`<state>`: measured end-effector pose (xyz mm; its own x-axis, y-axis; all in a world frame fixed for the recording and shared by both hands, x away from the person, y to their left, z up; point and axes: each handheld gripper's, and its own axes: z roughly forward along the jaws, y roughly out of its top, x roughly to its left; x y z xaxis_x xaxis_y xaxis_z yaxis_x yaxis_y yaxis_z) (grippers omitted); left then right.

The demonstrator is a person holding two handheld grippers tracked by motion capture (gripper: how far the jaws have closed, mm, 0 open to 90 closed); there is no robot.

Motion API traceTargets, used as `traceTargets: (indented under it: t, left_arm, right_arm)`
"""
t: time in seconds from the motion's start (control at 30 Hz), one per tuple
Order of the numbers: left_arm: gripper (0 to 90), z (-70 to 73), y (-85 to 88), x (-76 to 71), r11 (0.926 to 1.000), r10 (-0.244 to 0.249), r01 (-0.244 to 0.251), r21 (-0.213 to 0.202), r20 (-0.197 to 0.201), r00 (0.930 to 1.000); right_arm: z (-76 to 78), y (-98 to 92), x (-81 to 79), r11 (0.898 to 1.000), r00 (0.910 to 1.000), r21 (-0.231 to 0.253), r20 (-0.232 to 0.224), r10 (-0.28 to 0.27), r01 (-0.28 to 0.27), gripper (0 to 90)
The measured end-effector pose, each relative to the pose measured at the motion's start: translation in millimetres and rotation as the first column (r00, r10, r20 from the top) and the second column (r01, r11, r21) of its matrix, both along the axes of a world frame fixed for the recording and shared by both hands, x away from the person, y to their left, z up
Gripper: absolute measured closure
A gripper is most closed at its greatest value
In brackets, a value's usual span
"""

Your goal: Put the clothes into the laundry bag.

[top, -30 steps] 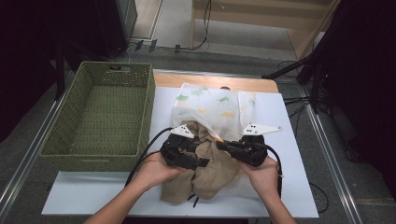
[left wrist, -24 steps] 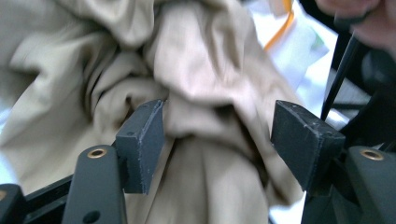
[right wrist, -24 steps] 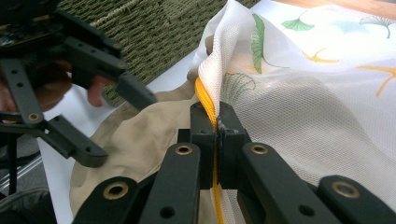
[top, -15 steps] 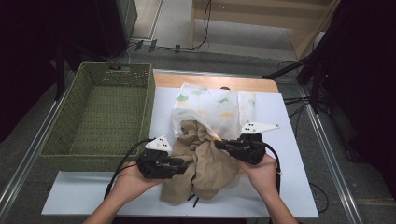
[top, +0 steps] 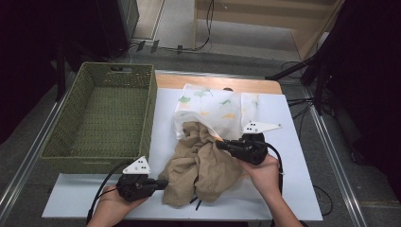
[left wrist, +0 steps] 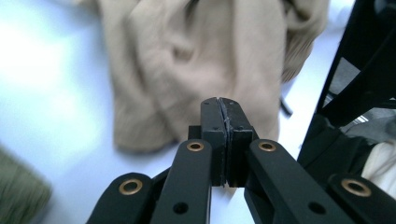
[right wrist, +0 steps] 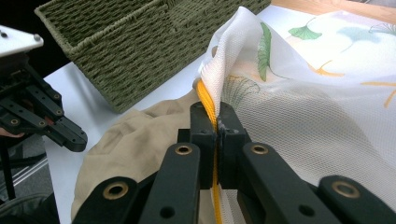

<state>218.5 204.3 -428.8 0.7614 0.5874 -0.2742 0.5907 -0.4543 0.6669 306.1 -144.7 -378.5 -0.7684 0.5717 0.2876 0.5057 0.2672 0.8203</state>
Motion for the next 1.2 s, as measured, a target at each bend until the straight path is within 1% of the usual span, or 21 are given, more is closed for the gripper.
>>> traceTargets:
  t: [0.1, 0.13, 0.17, 0.23, 0.27, 0.3, 0.33, 0.37, 0.4, 0.43, 0.47, 0.53, 0.6, 0.63, 0.7, 0.83, 0.87, 0.93, 0.97, 1.07, 1.2]
  left_arm:
    - [90.0, -8.5, 6.0, -3.2, 0.9996, 0.027, -0.027, 0.002, -0.007, 0.9996]
    - [90.0, -12.0, 5.9, -3.8, 0.9994, 0.031, -0.031, 0.013, -0.011, 0.9995]
    - [90.0, -15.7, 4.9, -4.1, 0.9989, 0.034, -0.033, 0.033, -0.016, 0.9993]
    - [90.0, -22.9, 1.2, -4.4, 0.9977, 0.038, -0.036, 0.057, -0.033, 0.9987]
    - [90.0, -26.1, -1.1, -4.0, 0.9978, 0.041, -0.038, 0.054, -0.045, 0.9981]
    - [90.0, -29.3, -4.0, -3.4, 0.9981, 0.041, -0.039, 0.048, -0.048, 0.9980]
    - [90.0, -32.1, -7.4, -2.6, 0.9977, 0.042, -0.040, 0.056, -0.047, 0.9980]
    - [90.0, -35.2, -10.7, -1.0, 0.9978, 0.041, -0.038, 0.054, -0.050, 0.9979]
    - [90.0, -36.8, -13.2, 0.7, 0.9989, 0.038, -0.036, 0.030, -0.050, 0.9980]
    - [90.0, -38.1, -16.7, 2.6, 0.9991, 0.036, -0.035, 0.022, -0.050, 0.9981]
    - [90.0, -38.8, -19.8, 4.2, 0.9993, 0.034, -0.033, 0.018, -0.041, 0.9986]
    - [90.0, -40.6, -27.2, 6.9, 0.9996, 0.028, -0.028, 0.000, -0.042, 0.9987]
    - [90.0, -42.1, -35.5, 9.9, 0.9997, 0.019, -0.020, -0.013, -0.030, 0.9994]
    - [90.0, -42.1, -40.1, 12.0, 0.9998, 0.020, -0.020, -0.009, -0.029, 0.9994]
    - [90.0, -40.5, -49.1, 15.9, 0.9994, 0.012, -0.012, -0.034, -0.019, 0.9998]
    - [90.0, -31.3, -63.3, 25.7, 0.9973, -0.006, 0.005, -0.074, -0.011, 0.9999]
    - [90.0, -28.7, -66.5, 28.1, 0.9977, -0.017, 0.016, -0.067, -0.008, 0.9998]
    - [90.0, -24.1, -72.8, 31.7, 0.9979, -0.026, 0.027, -0.059, 0.015, 0.9996]
    - [90.0, -22.0, -76.2, 33.7, 0.9973, -0.031, 0.031, -0.066, 0.012, 0.9995]
    - [90.0, -14.4, -86.4, 39.4, 0.9964, -0.045, 0.046, -0.070, 0.019, 0.9988]
    - [90.0, -4.5, -100.2, 46.1, 0.9958, -0.058, 0.060, -0.069, 0.033, 0.9978]
  right_arm:
    - [0.3, 0.8, 1.8, 1.000, 1.0000, 0.004, -0.003, 0.004, -0.004, 88.4]
    - [0.2, 1.6, 2.5, 1.000, 1.0000, 0.004, -0.001, 0.005, -0.005, 88.4]
    - [0.2, 2.5, 3.0, 1.000, 1.0000, 0.006, -0.003, 0.007, -0.007, 88.4]
    - [0.3, 4.6, 3.6, 1.000, 0.9999, 0.001, -0.001, 0.012, -0.012, 88.4]
    - [0.3, 5.6, 3.6, 1.000, 0.9999, 0.001, 0.000, 0.015, -0.015, 88.4]
    - [0.0, 6.1, 3.5, 1.000, 0.9999, 0.000, -0.001, 0.015, -0.015, 88.4]
    - [-0.6, 6.5, 3.5, 1.000, 0.9999, 0.001, 0.000, 0.015, -0.015, 88.4]
    - [-1.1, 6.9, 3.5, 1.000, 0.9999, 0.002, 0.000, 0.014, -0.014, 88.4]
    - [-1.5, 7.0, 3.5, 1.000, 0.9999, 0.001, -0.001, 0.013, -0.013, 88.5]
    - [-1.6, 7.2, 3.6, 1.000, 0.9999, 0.002, -0.003, 0.013, -0.013, 88.4]
    - [-1.7, 7.2, 3.7, 1.000, 0.9999, 0.000, -0.002, 0.016, -0.016, 88.4]
    - [-1.8, 7.3, 3.5, 1.000, 0.9999, 0.000, -0.003, 0.015, -0.015, 88.4]
    - [-2.2, 7.4, 3.6, 1.000, 0.9999, -0.001, -0.003, 0.014, -0.014, 88.5]
    - [-2.7, 7.5, 3.7, 1.000, 0.9999, -0.002, -0.004, 0.013, -0.013, 88.4]
    - [-3.6, 7.8, 3.4, 1.000, 0.9999, -0.007, -0.011, 0.012, -0.012, 88.5]
    - [-4.8, 6.5, 3.0, 1.000, 0.9999, -0.009, -0.014, 0.006, -0.006, 88.4]
    - [-5.2, 6.0, 3.1, 1.000, 0.9999, -0.009, -0.013, 0.006, -0.006, 88.5]
    - [-5.6, 5.4, 2.8, 1.000, 0.9999, -0.010, -0.017, 0.004, -0.004, 88.4]
    - [-5.8, 5.3, 2.8, 1.000, 0.9998, -0.011, -0.018, 0.003, -0.003, 88.5]
    - [-6.3, 4.3, 2.7, 1.000, 0.9998, -0.017, -0.020, -0.002, 0.002, 88.5]
    - [-6.7, 2.7, 2.5, 1.000, 0.9996, -0.015, -0.025, -0.012, 0.011, 88.5]
